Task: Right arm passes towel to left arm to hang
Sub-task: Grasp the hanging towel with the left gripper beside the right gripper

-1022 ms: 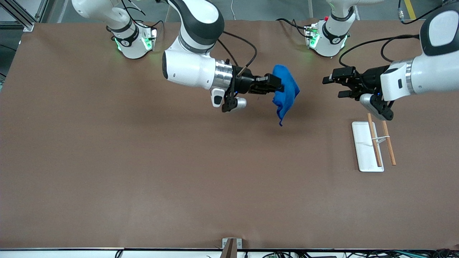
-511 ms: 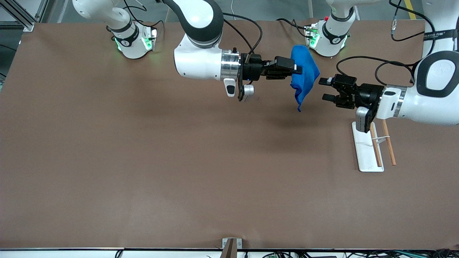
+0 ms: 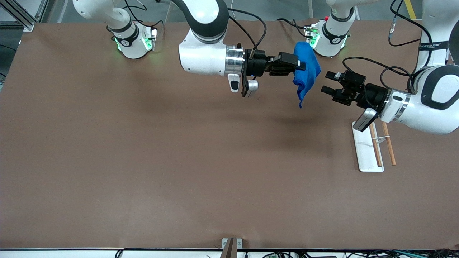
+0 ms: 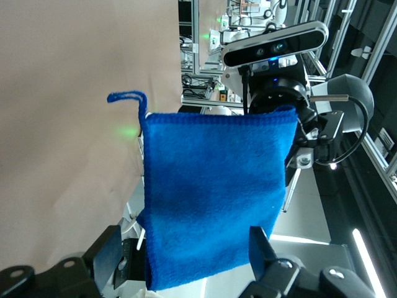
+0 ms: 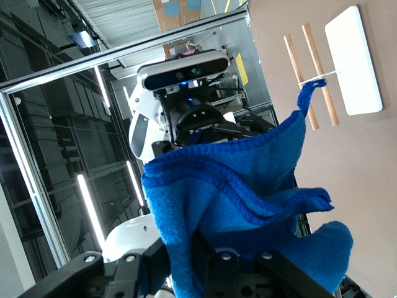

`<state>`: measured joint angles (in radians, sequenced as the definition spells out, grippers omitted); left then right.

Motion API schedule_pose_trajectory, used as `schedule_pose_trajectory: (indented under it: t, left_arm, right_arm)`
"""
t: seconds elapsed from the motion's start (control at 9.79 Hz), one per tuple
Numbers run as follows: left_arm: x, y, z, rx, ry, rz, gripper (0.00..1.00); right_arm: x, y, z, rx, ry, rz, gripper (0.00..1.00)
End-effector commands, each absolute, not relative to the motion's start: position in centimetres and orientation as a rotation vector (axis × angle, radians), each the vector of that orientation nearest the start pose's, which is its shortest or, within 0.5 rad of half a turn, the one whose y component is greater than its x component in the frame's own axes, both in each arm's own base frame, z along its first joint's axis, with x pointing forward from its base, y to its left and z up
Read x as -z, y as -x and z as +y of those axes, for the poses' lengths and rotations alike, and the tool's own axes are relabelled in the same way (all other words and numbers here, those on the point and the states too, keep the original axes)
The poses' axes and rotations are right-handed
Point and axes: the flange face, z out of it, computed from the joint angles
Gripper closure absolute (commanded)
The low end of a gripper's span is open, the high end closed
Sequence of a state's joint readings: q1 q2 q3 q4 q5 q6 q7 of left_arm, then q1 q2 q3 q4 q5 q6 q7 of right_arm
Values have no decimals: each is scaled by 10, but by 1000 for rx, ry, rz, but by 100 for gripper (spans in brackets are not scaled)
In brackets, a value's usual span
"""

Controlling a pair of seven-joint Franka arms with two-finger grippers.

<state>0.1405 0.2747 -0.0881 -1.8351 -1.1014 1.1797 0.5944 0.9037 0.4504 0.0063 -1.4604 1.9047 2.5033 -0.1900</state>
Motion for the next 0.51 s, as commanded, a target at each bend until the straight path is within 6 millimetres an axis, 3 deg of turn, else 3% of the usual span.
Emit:
schedule_pose_trajectory:
  t: [0.0,0.41]
  left_arm:
    - [-387,-533,-92,460,-1642,-379,12]
    - [-383,-524,-109,494,-1622,-393,19]
  right_arm:
    - [-485,-454,575,-143,1615,289,96]
    - [-488,-449,580,-146,1615,279,96]
